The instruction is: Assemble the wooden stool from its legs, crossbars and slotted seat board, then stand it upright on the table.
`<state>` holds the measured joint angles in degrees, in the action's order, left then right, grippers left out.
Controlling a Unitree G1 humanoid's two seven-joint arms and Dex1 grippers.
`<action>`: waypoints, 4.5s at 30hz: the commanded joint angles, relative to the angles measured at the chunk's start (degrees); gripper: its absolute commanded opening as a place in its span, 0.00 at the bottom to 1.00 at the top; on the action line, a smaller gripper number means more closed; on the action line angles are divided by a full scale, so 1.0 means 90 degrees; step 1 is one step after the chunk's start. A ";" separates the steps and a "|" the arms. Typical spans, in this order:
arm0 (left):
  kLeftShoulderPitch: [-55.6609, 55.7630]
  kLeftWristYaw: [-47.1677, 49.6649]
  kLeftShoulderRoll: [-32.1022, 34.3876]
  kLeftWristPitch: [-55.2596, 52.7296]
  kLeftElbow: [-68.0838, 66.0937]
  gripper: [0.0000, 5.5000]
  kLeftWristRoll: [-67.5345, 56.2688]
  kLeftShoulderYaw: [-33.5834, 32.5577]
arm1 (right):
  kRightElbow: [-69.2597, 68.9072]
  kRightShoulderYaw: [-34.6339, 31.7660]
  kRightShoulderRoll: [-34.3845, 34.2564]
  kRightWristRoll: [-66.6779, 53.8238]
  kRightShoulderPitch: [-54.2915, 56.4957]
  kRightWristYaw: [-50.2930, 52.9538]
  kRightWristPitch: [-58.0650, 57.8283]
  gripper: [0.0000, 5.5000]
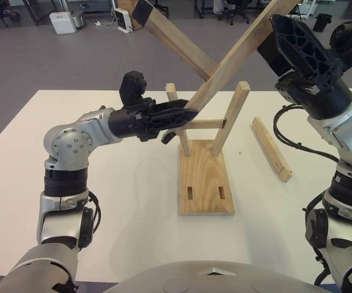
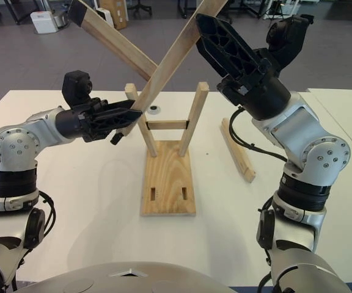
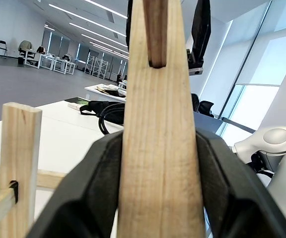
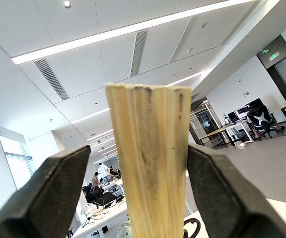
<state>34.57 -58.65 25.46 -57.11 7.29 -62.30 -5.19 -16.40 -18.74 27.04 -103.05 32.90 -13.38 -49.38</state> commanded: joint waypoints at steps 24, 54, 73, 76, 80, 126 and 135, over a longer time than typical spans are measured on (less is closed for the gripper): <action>-0.0244 -0.0153 0.0212 -0.0122 0.0322 0.37 -0.0030 0.0184 | 0.0048 0.0239 0.0242 -0.0042 -0.0179 -0.0485 0.0047 0.51; -0.2991 -0.0412 0.1040 0.1454 -0.0625 0.56 0.1796 0.0006 | -0.0339 0.0496 0.2192 0.3766 -0.1577 -0.4092 0.0596 0.37; -0.2828 -0.0604 0.0905 0.1793 -0.0739 0.56 0.2207 0.0424 | 0.0311 0.1358 0.1774 0.5899 -0.1732 -0.5899 0.1476 0.37; -0.2860 -0.0627 0.0909 0.1823 -0.0724 0.56 0.2266 0.0480 | 0.0089 0.1400 0.1689 0.6070 -0.1888 -0.5486 0.1495 0.37; -0.2877 -0.0632 0.0880 0.1848 -0.0720 0.56 0.2329 0.0529 | 0.0008 0.1370 0.1543 0.6104 -0.1950 -0.5135 0.1445 0.37; -0.3181 -0.0652 0.0785 0.2068 -0.0694 0.56 0.2670 0.0672 | 0.0267 0.0606 0.1362 0.5697 -0.2242 -0.6039 0.2107 0.37; -0.3235 -0.0831 0.0940 0.2194 -0.0720 0.56 0.2872 0.0819 | 0.0284 0.0746 0.1408 0.6042 -0.2378 -0.6703 0.2631 0.37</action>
<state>5.52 -65.56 32.69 -38.08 0.52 -37.59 1.80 -12.94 -12.28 38.55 -49.27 11.23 -72.59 -26.40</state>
